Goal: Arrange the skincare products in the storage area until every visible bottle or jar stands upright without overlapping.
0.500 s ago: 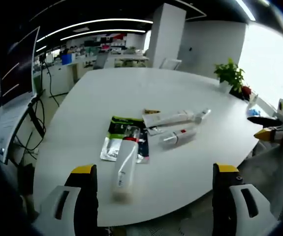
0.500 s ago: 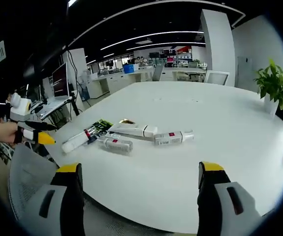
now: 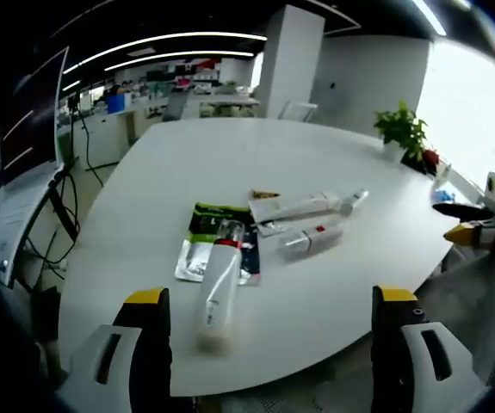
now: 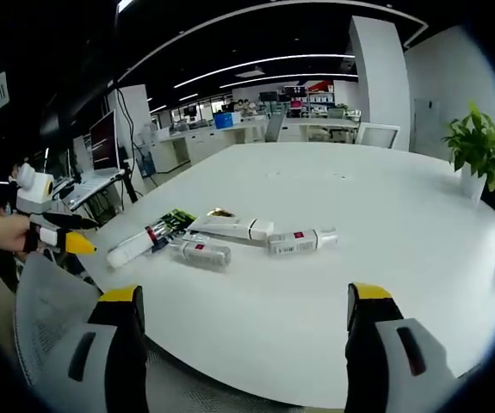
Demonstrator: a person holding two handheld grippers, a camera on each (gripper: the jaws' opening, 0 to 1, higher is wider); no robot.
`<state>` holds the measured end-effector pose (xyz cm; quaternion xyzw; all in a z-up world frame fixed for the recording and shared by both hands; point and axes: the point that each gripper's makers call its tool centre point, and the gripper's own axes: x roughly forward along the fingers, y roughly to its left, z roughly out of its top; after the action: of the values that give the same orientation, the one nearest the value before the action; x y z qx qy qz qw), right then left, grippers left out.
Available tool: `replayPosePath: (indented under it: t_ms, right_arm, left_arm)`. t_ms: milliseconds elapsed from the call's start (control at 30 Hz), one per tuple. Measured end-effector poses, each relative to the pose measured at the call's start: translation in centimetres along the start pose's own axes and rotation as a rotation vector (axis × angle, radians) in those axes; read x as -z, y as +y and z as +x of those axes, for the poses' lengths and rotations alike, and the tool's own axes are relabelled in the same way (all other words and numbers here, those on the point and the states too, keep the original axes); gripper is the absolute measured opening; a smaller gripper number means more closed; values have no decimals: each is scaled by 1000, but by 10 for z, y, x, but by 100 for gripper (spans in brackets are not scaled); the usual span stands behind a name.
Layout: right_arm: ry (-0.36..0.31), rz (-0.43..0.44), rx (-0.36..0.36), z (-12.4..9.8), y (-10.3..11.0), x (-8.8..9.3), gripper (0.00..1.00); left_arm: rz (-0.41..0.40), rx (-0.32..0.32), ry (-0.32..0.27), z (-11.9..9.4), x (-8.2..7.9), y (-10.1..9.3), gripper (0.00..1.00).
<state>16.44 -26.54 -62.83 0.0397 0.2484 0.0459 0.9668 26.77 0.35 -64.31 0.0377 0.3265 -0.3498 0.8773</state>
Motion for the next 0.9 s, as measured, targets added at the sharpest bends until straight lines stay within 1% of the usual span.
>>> replayPosePath:
  t_ms: [600, 833, 900]
  right_arm:
    - [4, -1, 0, 0, -1, 1, 97]
    - [5, 2, 3, 0, -2, 1, 97]
    - [4, 5, 3, 0, -2, 1, 96]
  left_arm:
    - [3, -4, 2, 1, 1, 1, 95]
    - [8, 10, 24, 2, 3, -3, 97]
    - [1, 31, 41, 3, 4, -6, 97]
